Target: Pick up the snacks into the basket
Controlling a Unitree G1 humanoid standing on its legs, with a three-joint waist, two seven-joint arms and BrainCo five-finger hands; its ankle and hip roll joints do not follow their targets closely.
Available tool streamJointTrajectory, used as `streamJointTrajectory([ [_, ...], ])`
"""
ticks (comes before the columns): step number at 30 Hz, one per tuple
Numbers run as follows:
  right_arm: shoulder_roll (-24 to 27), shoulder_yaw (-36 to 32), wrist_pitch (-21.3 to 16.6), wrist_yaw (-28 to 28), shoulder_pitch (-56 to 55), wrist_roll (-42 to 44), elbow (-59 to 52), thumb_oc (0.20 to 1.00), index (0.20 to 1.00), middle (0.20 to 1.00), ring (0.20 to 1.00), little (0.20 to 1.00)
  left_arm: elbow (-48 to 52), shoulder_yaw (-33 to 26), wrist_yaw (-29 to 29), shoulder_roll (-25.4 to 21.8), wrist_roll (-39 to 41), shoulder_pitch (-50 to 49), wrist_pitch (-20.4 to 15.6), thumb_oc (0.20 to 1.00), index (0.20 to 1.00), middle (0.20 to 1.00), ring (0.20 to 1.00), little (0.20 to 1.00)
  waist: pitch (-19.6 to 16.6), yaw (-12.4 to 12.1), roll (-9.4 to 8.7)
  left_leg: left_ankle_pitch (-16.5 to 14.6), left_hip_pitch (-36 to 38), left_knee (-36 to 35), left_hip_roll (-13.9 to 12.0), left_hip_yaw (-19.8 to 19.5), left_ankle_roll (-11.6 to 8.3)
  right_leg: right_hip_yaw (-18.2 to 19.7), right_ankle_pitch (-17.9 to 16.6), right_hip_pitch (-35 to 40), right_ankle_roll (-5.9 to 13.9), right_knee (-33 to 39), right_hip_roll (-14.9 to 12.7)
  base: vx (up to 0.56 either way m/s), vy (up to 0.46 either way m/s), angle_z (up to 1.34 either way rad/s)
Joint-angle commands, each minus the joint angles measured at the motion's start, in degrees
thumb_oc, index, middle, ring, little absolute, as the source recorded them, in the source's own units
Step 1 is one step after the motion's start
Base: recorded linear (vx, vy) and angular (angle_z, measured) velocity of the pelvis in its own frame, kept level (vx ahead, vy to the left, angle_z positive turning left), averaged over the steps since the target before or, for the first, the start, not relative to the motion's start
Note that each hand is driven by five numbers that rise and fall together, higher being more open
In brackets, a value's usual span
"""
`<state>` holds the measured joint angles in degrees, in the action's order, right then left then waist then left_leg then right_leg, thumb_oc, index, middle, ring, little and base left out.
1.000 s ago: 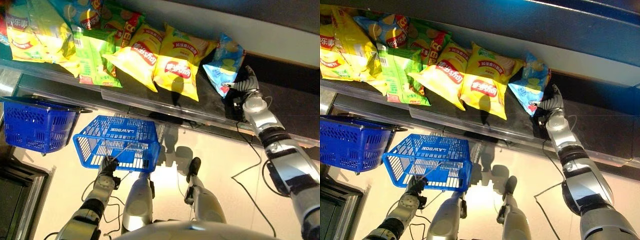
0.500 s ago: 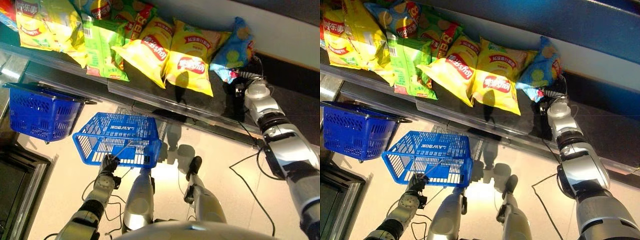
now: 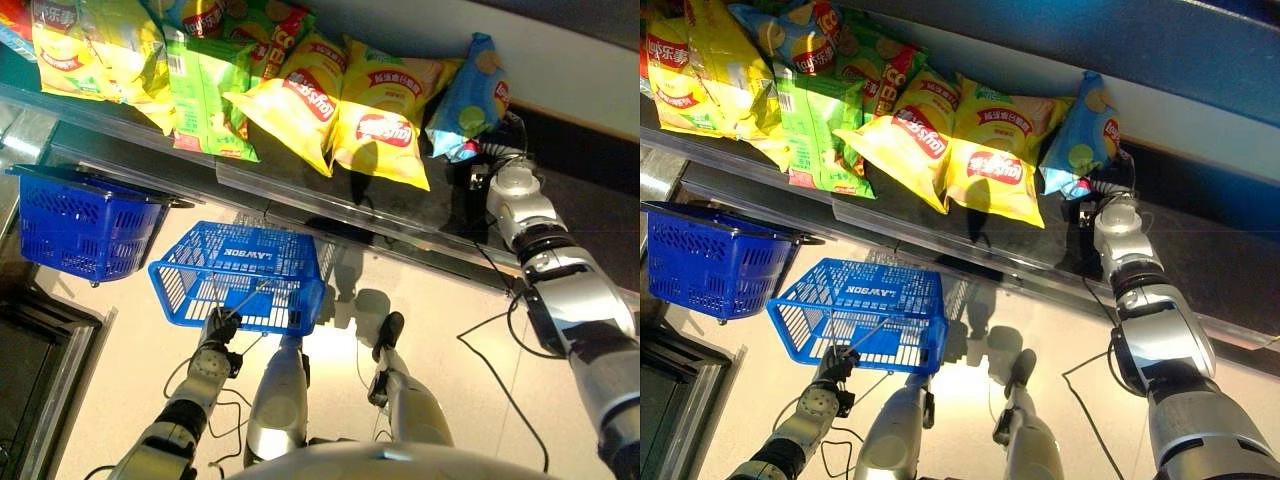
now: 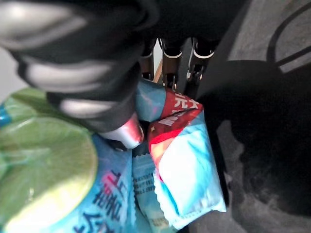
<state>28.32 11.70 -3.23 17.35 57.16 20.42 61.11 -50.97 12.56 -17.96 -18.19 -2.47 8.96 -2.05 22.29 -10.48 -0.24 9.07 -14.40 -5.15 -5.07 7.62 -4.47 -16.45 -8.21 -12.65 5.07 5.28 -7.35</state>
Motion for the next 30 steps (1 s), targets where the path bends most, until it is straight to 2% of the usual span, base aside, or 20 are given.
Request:
streamJointTrajectory([
  [1,-6.0,1.1,1.9,-2.6,-4.2,4.3,3.4,0.200,0.200,0.200,0.200,0.200,-1.9,4.2,-1.0,-3.5,-0.8,-6.3,1.9,0.200,0.200,0.200,0.200,0.200,3.2,-3.3,0.88,-0.9,-1.7,0.4,2.4,-3.2,0.46,3.5,-2.7,-1.1,7.11,-0.3,-4.0,0.00,0.000,0.00],
  [10,-0.5,-3.5,-1.0,0.5,-11.8,7.5,-10.9,0.200,0.200,0.200,0.200,0.200,-3.5,0.9,-1.8,-3.4,0.4,-5.3,2.0,0.200,0.200,0.200,0.200,0.200,2.9,-1.0,-0.16,-1.2,-1.0,0.4,2.5,-2.8,0.54,4.1,-2.7,-1.0,6.95,-0.3,-3.8,0.00,0.000,0.00],
  [14,5.5,-5.7,-2.8,0.7,-15.5,7.9,-21.6,0.200,0.200,0.200,0.200,0.200,-4.3,-1.1,-2.1,-3.9,0.9,-4.5,2.2,0.200,0.200,0.200,0.200,0.200,2.4,0.8,-1.13,-1.5,-0.4,0.4,2.4,-2.2,0.52,4.5,-2.7,-0.9,6.90,-0.4,-3.8,0.00,0.000,0.00],
  [15,5.6,-5.7,-2.7,0.8,-15.6,7.9,-21.8,0.200,0.200,0.200,0.200,0.200,-4.4,-1.0,-2.1,-3.9,0.9,-4.4,2.2,0.200,0.200,0.200,0.200,0.200,2.4,0.8,-1.11,-1.5,-0.4,0.4,2.4,-2.3,0.52,4.5,-2.7,-0.8,6.91,-0.4,-3.8,0.01,-0.017,-0.05],
  [16,7.9,-7.0,-3.8,-0.2,-16.7,10.3,-25.6,0.200,0.200,0.200,0.200,0.200,-4.9,-1.9,-2.1,-4.3,0.9,-3.9,2.3,0.200,0.200,0.200,0.200,0.200,2.0,1.5,-1.66,-1.6,-0.1,0.4,2.4,-2.0,0.50,4.7,-2.7,-0.8,6.88,-0.5,-3.7,0.02,-0.015,-0.05],
  [23,15.0,-8.8,-6.6,-7.6,-21.2,19.0,-40.5,0.200,0.200,0.200,0.200,0.200,-7.9,-4.6,-0.9,-5.4,1.6,-2.2,2.5,0.200,0.200,0.200,0.200,0.200,0.4,4.0,-3.13,-1.9,1.0,0.3,2.3,-0.9,0.33,5.7,-2.7,-0.7,6.82,-0.6,-3.7,0.02,-0.011,-0.11],
  [27,15.7,-11.9,-8.8,-11.3,-26.9,20.5,-54.1,0.200,0.200,0.200,0.200,0.200,-8.0,-5.9,-0.3,-5.5,0.9,-2.0,2.4,0.200,0.200,0.200,0.200,0.200,-0.8,5.5,-3.71,-2.1,1.5,0.2,2.0,-0.3,0.26,6.1,-2.7,-0.8,6.77,-0.6,-3.5,0.02,-0.021,-0.11],
  [30,15.5,-13.2,-8.7,-13.2,-30.8,20.4,-61.0,0.200,0.200,0.200,0.200,0.200,-8.1,-6.2,0.3,-5.4,0.1,-1.9,2.6,0.200,0.200,0.200,0.200,0.200,-1.5,6.2,-3.83,-2.1,1.7,0.2,1.9,0.1,0.23,6.3,-2.7,-0.9,6.70,-0.6,-3.5,0.01,-0.018,-0.14],
])
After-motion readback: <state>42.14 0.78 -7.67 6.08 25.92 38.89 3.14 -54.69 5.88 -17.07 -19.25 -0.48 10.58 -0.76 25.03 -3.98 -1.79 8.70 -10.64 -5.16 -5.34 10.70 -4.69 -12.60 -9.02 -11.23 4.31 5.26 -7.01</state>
